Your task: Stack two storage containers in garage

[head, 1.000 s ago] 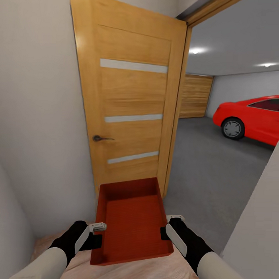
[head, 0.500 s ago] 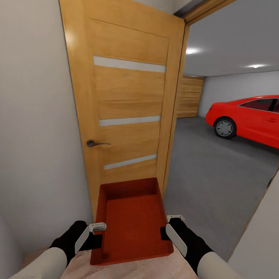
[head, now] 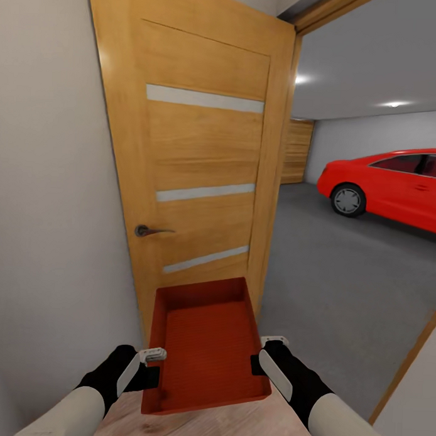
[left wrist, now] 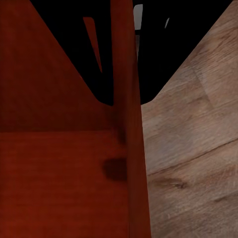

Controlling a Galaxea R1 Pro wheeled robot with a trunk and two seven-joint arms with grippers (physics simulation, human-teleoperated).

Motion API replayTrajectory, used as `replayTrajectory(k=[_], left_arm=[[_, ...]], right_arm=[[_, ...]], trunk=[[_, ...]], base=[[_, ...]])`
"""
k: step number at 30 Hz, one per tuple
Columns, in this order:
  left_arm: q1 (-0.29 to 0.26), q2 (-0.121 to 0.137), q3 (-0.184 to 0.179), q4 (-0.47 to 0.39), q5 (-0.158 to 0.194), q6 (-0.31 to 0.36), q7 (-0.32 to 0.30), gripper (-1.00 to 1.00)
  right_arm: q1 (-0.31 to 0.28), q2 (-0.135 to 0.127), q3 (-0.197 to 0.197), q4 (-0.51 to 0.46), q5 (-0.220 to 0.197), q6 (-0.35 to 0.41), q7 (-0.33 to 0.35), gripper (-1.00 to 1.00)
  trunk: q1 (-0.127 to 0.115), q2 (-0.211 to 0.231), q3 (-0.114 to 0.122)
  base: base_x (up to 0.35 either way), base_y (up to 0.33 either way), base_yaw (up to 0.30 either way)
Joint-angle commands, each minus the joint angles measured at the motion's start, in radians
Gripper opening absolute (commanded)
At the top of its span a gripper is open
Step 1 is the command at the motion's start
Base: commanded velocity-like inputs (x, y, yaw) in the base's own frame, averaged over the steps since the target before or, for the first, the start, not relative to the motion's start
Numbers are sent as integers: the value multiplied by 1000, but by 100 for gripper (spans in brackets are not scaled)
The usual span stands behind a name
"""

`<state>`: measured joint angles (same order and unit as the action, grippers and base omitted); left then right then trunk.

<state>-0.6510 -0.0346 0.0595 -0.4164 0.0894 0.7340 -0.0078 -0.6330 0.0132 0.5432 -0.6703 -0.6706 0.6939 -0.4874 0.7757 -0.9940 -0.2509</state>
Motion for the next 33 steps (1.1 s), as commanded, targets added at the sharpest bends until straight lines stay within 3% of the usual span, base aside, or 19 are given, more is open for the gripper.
replayTrajectory(k=[1,33], left_arm=[[-1,-4,10,-2,10,5,3,-100],[-1,-4,10,-2,10,5,4,-100]], right_arm=[[-1,1,19,0,-24,0,-8,-100],[-1,1,20,0,-24,0,-8,-100]], trunk=[[0,-1,-1],[0,-1,19]], base=[[8,8,-236],[0,0,-232]])
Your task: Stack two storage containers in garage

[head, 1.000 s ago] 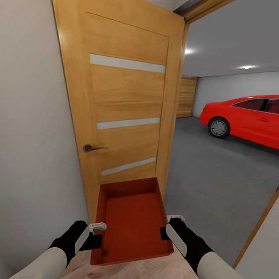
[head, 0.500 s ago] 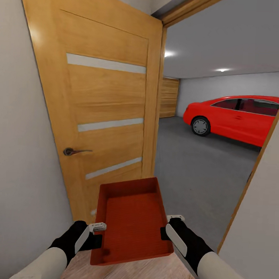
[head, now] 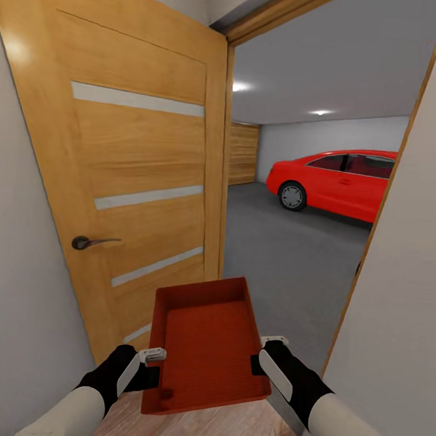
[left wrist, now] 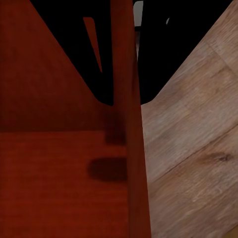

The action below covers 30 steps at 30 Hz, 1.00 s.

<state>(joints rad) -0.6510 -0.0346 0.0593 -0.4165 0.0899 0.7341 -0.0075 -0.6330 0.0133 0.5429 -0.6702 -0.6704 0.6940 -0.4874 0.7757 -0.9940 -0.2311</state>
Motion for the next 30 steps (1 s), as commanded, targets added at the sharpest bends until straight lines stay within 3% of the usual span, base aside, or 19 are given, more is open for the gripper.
replayTrajectory(k=[1,7,23,30], left_arm=[[-1,-4,10,-2,10,5,4,-100],[-1,-4,10,-2,10,5,4,-100],[-1,-4,10,-2,10,5,3,-100],[-1,-4,10,-2,10,5,4,-100]], right_arm=[[-1,1,20,0,-24,0,-8,-100],[-1,1,19,0,-24,-1,-8,-100],[-1,0,19,0,-24,-1,-8,-100],[-1,1,19,0,-24,0,-8,-100]], trunk=[[0,-1,-1],[0,-1,0],[0,-1,0],[0,-1,2]], base=[[0,0,-153],[20,26,-50],[221,199,-1],[43,40,-88]])
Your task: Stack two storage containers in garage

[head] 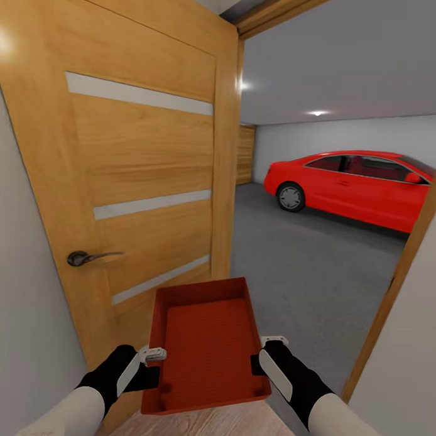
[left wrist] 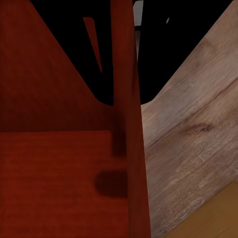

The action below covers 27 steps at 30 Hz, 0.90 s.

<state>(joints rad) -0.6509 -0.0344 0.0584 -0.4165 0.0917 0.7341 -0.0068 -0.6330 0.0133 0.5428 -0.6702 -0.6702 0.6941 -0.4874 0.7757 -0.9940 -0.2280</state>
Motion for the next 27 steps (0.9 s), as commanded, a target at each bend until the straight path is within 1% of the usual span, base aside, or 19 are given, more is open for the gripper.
replayTrajectory(k=[1,27], left_arm=[[-1,-4,11,-2,8,5,3,-100],[-1,-5,11,-2,8,5,3,-100]], right_arm=[[-1,0,19,0,-25,0,-8,-100],[-1,0,19,0,-25,0,-8,-100]], trunk=[[0,-1,-1],[0,-1,16]], base=[[5,5,-214],[0,0,-254]])
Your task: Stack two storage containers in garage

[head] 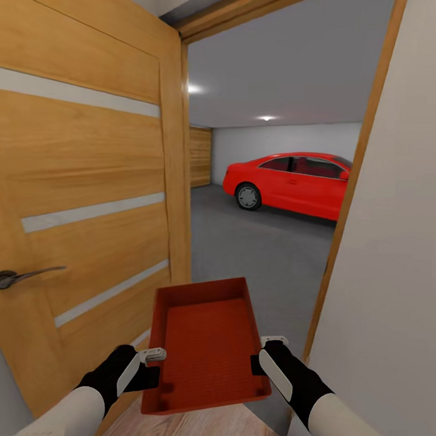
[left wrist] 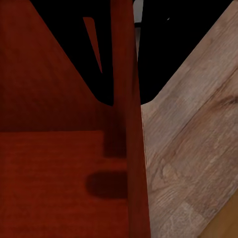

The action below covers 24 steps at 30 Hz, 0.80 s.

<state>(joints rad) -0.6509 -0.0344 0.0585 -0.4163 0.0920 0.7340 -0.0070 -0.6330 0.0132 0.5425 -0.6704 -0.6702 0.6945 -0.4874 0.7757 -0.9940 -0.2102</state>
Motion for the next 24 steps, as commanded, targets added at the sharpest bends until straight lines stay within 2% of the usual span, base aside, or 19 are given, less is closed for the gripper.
replayTrajectory(k=[1,8,20,24], left_arm=[[-1,-6,11,-2,8,5,4,-100],[-1,-6,11,-2,8,5,4,-100],[-1,-5,11,-2,8,5,4,-100],[-1,-5,11,-2,8,5,4,-100]], right_arm=[[-1,1,20,0,-25,-1,-8,-100],[-1,1,20,0,-25,-1,-9,-100],[-1,1,20,0,-25,0,-10,-100],[-1,0,20,0,-25,0,-9,-100]], trunk=[[0,-1,-1],[0,-1,2],[0,-1,2],[0,-1,2]], base=[[0,0,-256],[0,74,-126],[0,317,-4],[0,148,-47]])
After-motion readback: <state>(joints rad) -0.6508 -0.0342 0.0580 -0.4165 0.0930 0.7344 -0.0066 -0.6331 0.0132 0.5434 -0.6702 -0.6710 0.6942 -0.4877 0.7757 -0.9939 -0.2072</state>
